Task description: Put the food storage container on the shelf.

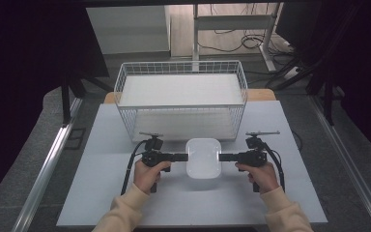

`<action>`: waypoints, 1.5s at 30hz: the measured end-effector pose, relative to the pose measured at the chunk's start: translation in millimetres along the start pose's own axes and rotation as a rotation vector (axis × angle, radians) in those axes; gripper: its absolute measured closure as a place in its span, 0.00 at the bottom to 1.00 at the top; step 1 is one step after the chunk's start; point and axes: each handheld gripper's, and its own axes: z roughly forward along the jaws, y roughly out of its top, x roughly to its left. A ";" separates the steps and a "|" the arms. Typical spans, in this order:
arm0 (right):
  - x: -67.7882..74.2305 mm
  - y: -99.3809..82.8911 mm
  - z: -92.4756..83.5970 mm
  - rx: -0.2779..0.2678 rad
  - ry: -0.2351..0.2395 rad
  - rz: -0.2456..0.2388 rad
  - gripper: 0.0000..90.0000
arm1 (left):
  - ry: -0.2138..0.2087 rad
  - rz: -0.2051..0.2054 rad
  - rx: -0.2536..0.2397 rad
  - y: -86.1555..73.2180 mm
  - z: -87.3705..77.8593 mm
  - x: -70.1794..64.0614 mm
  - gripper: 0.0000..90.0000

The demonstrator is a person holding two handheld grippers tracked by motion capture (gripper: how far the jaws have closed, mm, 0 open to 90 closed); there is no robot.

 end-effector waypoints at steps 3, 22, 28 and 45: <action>6.0 1.1 -3.8 -0.016 0.001 -0.028 0.89 | 0.005 0.015 -0.022 0.3 -3.3 -4.1 0.89; 38.6 5.6 -23.7 -0.090 0.005 -0.182 0.90 | -0.004 0.117 -0.081 5.7 -25.3 -26.6 0.89; 43.9 6.2 -26.8 -0.102 0.008 -0.208 0.90 | -0.004 0.139 -0.095 6.6 -30.6 -32.2 0.89; 62.2 13.6 -34.6 -0.137 0.022 -0.273 0.90 | -0.011 0.183 -0.130 14.7 -48.3 -43.5 0.89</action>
